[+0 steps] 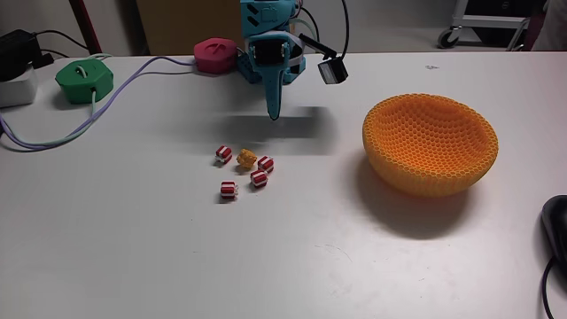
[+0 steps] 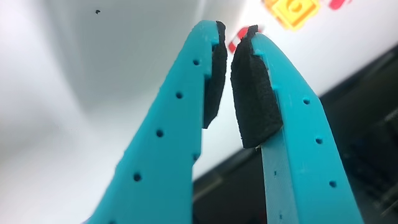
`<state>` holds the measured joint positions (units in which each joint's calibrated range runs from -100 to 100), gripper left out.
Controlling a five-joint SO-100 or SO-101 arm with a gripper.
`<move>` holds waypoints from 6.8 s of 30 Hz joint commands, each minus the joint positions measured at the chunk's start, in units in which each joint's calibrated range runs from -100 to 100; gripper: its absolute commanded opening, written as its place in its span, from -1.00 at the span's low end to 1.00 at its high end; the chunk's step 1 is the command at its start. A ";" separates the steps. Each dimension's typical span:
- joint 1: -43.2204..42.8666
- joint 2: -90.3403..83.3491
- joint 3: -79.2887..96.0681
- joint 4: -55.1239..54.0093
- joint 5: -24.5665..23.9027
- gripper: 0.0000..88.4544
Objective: Place cube pieces into the yellow basket
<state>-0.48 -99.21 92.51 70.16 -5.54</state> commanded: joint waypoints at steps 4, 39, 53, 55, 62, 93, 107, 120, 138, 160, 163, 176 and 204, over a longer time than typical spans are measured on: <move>8.68 -0.79 0.36 -0.40 -8.11 -0.97; 7.01 72.51 -17.26 -61.47 -43.86 -0.31; 10.55 74.50 -18.80 -61.73 -41.32 -1.00; 10.36 74.31 -20.24 -61.04 -41.42 -1.00; 7.75 72.13 -24.58 -57.65 -41.95 -0.65; 5.05 83.97 -24.39 -65.03 -44.93 -1.00; -11.17 66.83 -54.72 -30.72 -51.48 -1.00; -39.78 76.96 -59.53 -34.54 -67.16 -0.66; -19.93 74.97 -55.68 -38.54 -48.16 0.27; -0.63 86.81 -31.90 -67.82 -43.13 0.03; 0.20 89.27 -32.57 -70.77 -42.54 0.02; 5.05 95.43 -35.75 -79.37 -39.17 -0.87; -41.55 77.15 -50.29 -52.78 -70.28 -0.79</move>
<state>-38.88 -21.50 43.65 17.03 -75.09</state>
